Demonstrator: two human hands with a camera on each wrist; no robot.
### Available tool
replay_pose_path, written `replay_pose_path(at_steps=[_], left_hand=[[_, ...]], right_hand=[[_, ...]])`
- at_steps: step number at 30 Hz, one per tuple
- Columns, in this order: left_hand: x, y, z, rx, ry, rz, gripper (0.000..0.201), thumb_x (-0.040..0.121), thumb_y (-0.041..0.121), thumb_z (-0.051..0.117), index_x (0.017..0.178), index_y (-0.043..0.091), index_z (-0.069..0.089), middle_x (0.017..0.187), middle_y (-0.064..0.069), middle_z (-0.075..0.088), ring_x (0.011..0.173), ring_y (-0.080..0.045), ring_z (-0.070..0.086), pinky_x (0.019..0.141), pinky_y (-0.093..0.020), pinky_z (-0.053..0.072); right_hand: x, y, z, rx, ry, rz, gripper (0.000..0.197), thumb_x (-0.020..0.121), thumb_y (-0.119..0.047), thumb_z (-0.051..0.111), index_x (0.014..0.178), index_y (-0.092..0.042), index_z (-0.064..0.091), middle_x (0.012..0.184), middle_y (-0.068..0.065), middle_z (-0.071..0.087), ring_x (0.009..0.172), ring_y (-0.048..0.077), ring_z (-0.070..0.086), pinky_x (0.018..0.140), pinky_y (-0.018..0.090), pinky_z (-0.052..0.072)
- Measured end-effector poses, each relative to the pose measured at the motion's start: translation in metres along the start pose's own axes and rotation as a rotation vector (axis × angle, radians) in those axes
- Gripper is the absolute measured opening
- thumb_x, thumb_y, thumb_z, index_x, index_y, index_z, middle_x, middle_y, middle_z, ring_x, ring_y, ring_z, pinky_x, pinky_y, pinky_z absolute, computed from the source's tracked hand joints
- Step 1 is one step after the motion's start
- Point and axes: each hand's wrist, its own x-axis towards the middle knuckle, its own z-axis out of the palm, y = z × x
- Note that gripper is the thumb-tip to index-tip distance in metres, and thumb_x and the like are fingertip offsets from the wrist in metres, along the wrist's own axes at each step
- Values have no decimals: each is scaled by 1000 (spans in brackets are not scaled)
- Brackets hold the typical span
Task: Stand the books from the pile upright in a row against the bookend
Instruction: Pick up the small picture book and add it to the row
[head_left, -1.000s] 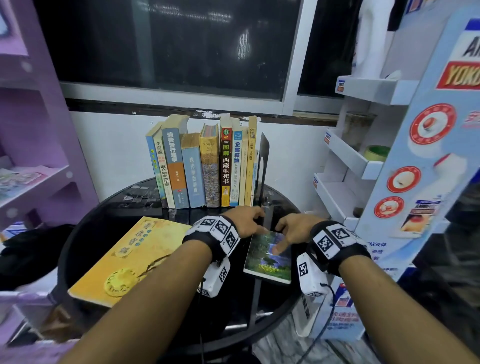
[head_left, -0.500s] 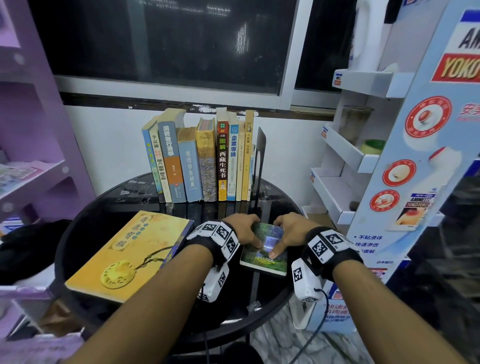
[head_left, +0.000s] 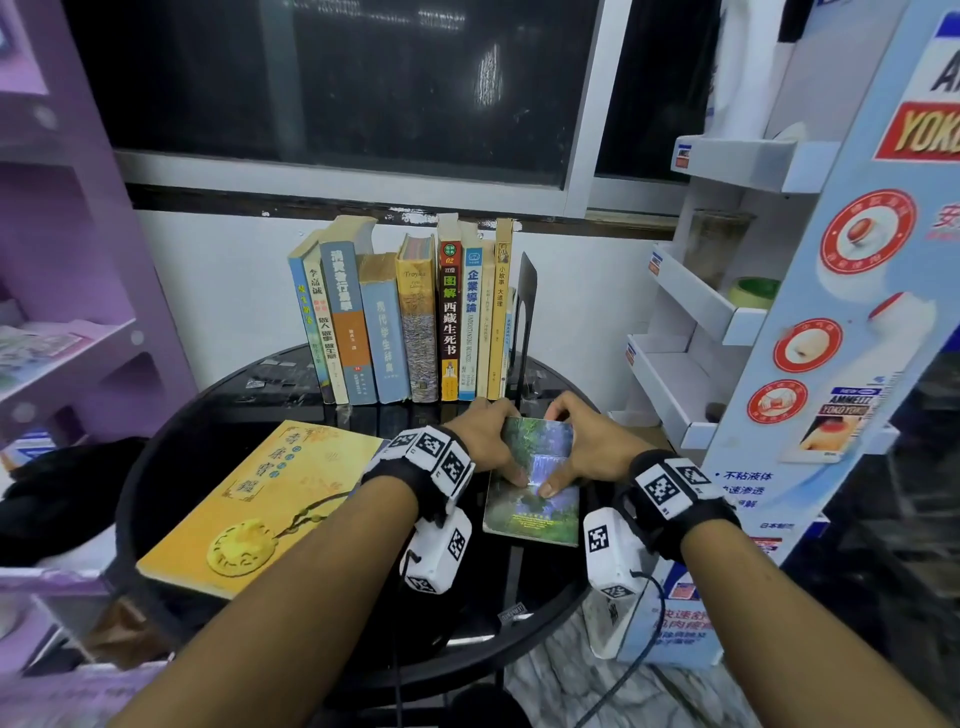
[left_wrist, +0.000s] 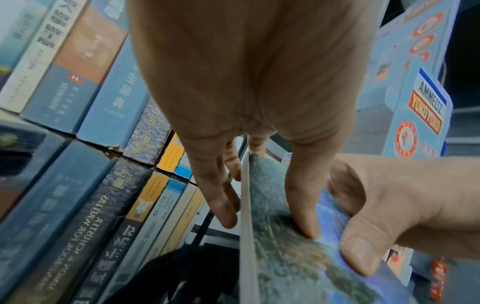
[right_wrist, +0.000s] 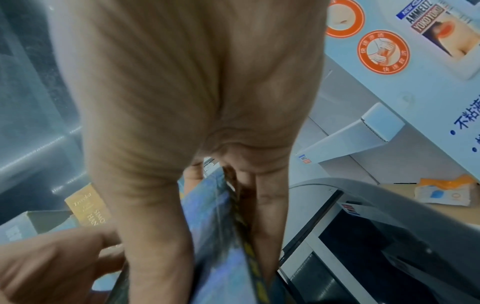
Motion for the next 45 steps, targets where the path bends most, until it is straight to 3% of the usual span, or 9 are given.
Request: replay_pose_path(at_steps=[3,7,12,18,23,27,35,41,45], left_hand=[[-1,-2,-4,-190,12,36,63,70,12,83,114,21,39,107,-5,58,95,-20,57,81,-33,51],[-3,-4,-12,-315,65,82,58,72,6,79,111,25,40,105,-9,61,97,-25,61,83,-40,54],[-4,0,-25,-397,136,118,56,73,0,77,112,20,42,107,-9,58,96,-26,61,79,-42,56],[1,2,-35,-381,216,155,54,72,-2,78,100,24,40,107,-19,62,96,-36,65,77,-52,57],[9,8,-44,-270,307,191,53,73,9,80,105,19,39,96,-5,60,89,-24,62,80,-41,56],[15,13,-57,-205,324,212,52,74,12,79,106,18,38,99,-7,60,86,-22,60,70,-33,53],[32,22,-91,-34,494,330,47,76,17,77,115,21,50,118,5,54,111,-9,50,89,-20,36],[48,28,-123,104,773,438,40,83,14,67,120,22,56,124,3,55,119,-12,47,103,-25,34],[59,30,-138,309,943,424,40,83,25,64,122,25,56,125,4,57,120,-18,47,103,-33,34]], right_hand=[[0,-2,-5,39,47,-29,77,46,-23,96,101,-26,42,102,11,62,82,22,55,77,39,50],[2,-1,-10,195,119,-68,64,55,-14,93,97,-30,47,101,-1,60,90,22,60,83,42,54],[1,-8,-16,571,58,-57,36,81,2,72,107,-11,50,93,8,64,84,24,65,80,48,57],[2,-17,-25,535,12,-108,18,92,-1,59,102,-16,54,101,17,66,94,37,67,81,59,54],[14,-17,-26,440,157,-173,27,90,-6,63,96,-33,61,101,18,68,88,36,70,68,59,57],[18,-21,-28,410,244,-211,34,90,-7,63,90,-40,61,93,15,69,84,35,71,63,55,59],[31,-18,-41,363,375,-216,33,89,-9,62,92,-41,61,90,11,71,78,33,71,61,52,59],[47,-13,-46,197,479,-166,28,87,-11,62,97,-37,58,83,5,71,74,27,68,73,48,58],[57,-18,-46,114,496,-132,28,90,-13,59,116,-23,59,92,8,69,80,21,64,76,29,53]])
